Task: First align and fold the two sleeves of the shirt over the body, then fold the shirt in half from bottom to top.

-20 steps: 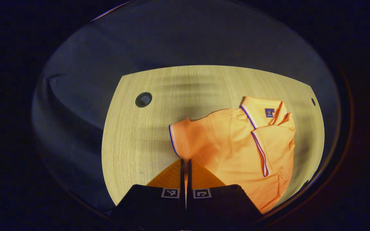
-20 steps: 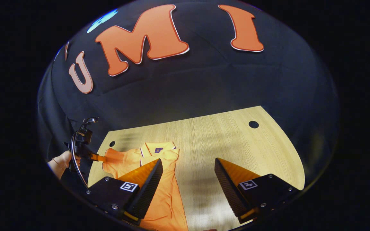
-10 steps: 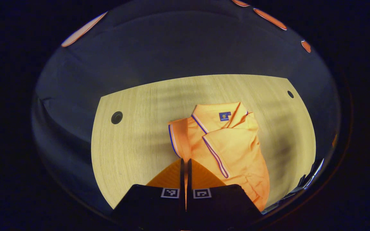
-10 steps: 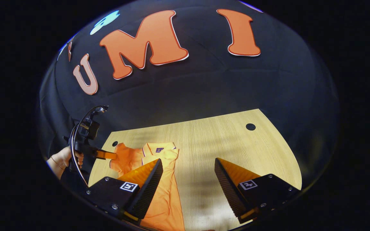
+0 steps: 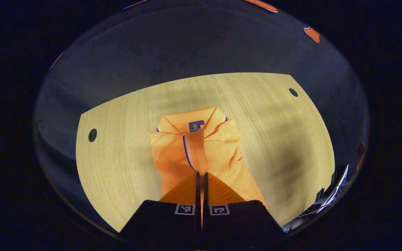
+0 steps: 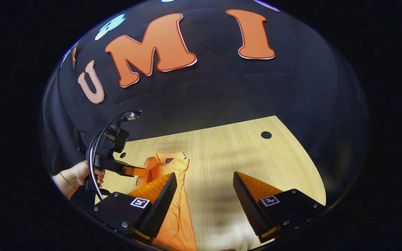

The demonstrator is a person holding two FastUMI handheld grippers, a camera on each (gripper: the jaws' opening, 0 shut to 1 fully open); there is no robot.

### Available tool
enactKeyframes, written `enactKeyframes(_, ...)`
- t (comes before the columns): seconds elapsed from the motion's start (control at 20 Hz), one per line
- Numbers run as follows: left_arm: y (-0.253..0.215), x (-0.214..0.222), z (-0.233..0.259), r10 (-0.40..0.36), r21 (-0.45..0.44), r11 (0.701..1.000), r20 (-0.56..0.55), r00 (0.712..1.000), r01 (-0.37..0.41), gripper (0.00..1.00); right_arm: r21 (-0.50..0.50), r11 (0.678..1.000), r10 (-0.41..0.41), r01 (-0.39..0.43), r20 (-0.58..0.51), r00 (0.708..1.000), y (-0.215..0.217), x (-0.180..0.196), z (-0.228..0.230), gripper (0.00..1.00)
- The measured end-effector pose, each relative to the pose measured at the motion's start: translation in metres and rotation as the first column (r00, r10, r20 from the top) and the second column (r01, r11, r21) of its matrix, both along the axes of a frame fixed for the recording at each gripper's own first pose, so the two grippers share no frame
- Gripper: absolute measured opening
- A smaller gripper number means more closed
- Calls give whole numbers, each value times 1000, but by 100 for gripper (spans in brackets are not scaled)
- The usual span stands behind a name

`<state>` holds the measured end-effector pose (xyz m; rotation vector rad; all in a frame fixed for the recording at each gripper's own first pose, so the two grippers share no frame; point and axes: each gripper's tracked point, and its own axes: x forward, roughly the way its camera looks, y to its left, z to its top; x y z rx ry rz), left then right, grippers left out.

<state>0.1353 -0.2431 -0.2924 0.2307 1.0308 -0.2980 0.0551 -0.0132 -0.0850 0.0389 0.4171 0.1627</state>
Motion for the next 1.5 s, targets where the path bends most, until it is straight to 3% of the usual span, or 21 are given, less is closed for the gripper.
enactKeyframes(0.3, -21, -2, -20, 6, -16, 1000, -31, 1000, -6, 4, 11, 1000, -22, 22, -17, 1000, -14, -5, -8, 99)
enactKeyframes(0.5, -41, -11, -26, -18, -101, 995, -71, 997, 11, 16, 7, 1000, -27, 28, -30, 999, -17, -5, -11, 99)
enactKeyframes(0.7, -39, -17, -16, -2, -142, 990, -43, 999, -4, 100, 3, 1000, -12, 13, -39, 999, -6, -6, -15, 99)
enactKeyframes(1.1, 38, -31, 31, 45, -125, 992, 79, 996, -35, 99, -10, 998, 64, -65, -70, 995, 48, -5, -31, 99)
enactKeyframes(1.5, 148, -59, 68, 147, -103, 986, 184, 972, -130, 99, -58, 990, 122, -128, -103, 987, 109, -9, -48, 99)
